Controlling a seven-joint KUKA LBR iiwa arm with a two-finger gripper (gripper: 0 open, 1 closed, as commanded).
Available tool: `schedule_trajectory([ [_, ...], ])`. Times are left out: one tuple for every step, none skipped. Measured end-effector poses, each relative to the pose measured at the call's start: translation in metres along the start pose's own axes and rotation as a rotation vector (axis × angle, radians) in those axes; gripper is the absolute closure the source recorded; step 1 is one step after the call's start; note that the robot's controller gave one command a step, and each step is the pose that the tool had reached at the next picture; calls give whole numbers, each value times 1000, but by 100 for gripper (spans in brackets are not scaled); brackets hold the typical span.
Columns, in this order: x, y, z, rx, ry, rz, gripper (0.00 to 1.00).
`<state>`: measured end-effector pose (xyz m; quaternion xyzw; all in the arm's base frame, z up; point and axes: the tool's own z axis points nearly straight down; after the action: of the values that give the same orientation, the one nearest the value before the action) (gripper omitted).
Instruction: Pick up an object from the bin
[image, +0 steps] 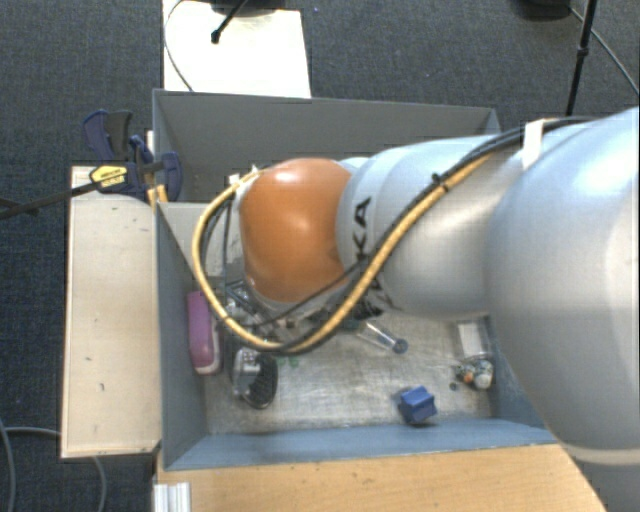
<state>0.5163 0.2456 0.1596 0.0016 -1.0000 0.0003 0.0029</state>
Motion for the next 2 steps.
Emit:
schedule_trajectory([
  [-2,-31,88,-5,-7,828,0],
  [15,-30,58,-5,-6,876,0],
])
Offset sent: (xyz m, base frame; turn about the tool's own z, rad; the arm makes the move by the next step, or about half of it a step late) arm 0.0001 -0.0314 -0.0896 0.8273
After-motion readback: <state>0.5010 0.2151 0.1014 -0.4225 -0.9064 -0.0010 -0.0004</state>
